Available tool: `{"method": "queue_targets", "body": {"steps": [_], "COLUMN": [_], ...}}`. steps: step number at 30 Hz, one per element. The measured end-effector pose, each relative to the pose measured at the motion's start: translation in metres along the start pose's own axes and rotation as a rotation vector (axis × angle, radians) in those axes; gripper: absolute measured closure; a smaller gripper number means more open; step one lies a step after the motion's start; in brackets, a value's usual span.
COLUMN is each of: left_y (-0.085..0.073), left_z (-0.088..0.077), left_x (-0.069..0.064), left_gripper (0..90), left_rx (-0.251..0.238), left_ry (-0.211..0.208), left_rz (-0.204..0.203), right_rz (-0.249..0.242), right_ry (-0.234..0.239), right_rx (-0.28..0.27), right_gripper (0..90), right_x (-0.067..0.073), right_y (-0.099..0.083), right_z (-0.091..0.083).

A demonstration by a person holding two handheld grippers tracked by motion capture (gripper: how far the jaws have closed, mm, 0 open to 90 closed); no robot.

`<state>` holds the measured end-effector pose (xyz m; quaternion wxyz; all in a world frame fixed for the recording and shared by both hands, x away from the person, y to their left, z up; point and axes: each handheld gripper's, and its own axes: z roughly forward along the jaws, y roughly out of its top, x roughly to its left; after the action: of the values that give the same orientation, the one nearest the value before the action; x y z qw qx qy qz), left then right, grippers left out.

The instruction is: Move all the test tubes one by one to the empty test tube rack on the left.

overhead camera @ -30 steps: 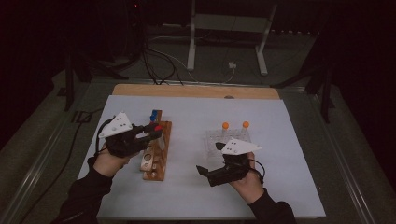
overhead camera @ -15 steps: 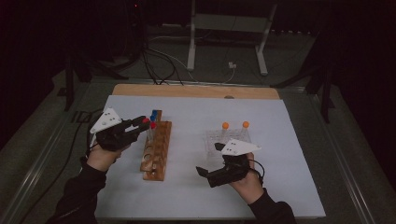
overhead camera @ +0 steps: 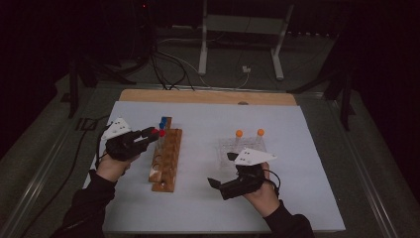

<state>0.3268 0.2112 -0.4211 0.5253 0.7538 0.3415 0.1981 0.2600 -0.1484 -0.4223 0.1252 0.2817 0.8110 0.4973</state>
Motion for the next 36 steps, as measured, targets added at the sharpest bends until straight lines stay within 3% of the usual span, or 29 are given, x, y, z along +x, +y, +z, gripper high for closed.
{"method": "queue_targets", "body": {"steps": [23,36], "left_y": [-0.023,-0.022], "left_z": [0.018,0.015], "left_x": [-0.002,-0.002], "left_gripper": [71.3,70.2], "left_rx": [0.053,0.064], "left_ry": [0.001,0.001], "left_rz": [-0.009,-0.005], "right_rz": [-0.006,-0.01], "right_ry": [0.015,0.014], "right_rx": [0.006,-0.015], "right_gripper": [0.0,0.0], "right_x": [0.001,-0.001], "right_y": [0.0,0.005], "right_z": [-0.001,-0.008]}}
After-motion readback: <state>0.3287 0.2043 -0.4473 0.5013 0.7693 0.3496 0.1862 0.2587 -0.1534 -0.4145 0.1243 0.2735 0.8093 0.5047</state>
